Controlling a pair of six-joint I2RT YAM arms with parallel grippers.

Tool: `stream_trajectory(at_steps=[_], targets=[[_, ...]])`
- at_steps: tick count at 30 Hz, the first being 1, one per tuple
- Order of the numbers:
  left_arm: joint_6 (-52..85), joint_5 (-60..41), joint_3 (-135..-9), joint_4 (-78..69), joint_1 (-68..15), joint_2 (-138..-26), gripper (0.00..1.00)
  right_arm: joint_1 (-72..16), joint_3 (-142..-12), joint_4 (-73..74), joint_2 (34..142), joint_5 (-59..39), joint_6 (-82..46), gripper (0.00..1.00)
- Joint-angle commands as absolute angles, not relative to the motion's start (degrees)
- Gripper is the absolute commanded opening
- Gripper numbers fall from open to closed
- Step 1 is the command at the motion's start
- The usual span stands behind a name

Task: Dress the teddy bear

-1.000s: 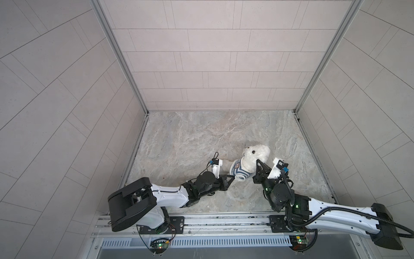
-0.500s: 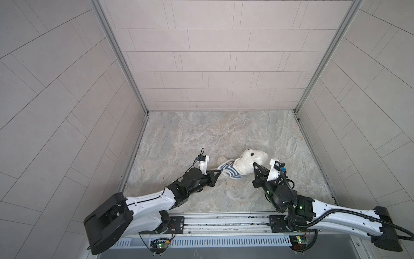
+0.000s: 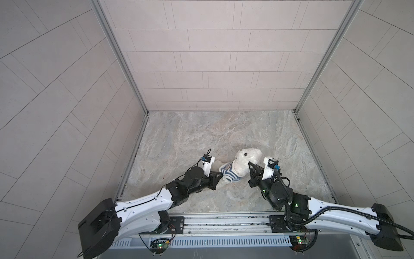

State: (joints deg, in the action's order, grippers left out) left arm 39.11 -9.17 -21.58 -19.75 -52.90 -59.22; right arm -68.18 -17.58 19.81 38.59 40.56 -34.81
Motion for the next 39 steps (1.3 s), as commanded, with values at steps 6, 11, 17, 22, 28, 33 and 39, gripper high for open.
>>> stream_trajectory(at_steps=[6, 11, 17, 22, 28, 33, 39], targets=[[37.57, -8.54, -23.54, -20.10, -53.02, -62.52, 0.00, -68.11, -20.04, 23.36, 39.12, 39.82, -35.99, 0.00], [37.21, -8.73, -24.23, -20.04, -53.08, -63.30, 0.05, -68.10, -19.47, 23.40, 39.00, 40.81, -36.41, 0.00], [34.05, -5.26, -23.31, -8.36, -56.13, -54.33, 0.36, -68.11, -18.87, 19.44, 35.90, 44.32, -37.92, 0.00], [29.19, 1.35, -24.01, 4.76, -64.59, -47.46, 0.36, -68.08, -17.71, 19.17, 35.46, 46.14, -38.83, 0.00], [27.71, 6.26, -26.25, 4.01, -76.50, -46.53, 0.28, -68.03, -18.04, 18.02, 36.12, 47.35, -39.26, 0.00], [30.35, 6.33, -26.59, -0.02, -75.10, -48.76, 0.38, -66.95, -19.09, 20.40, 38.17, 41.36, -35.28, 0.00], [26.95, -4.80, -26.24, 0.89, -66.49, -40.40, 0.67, -56.24, -23.72, 18.53, 37.83, 13.50, -28.83, 0.00]])
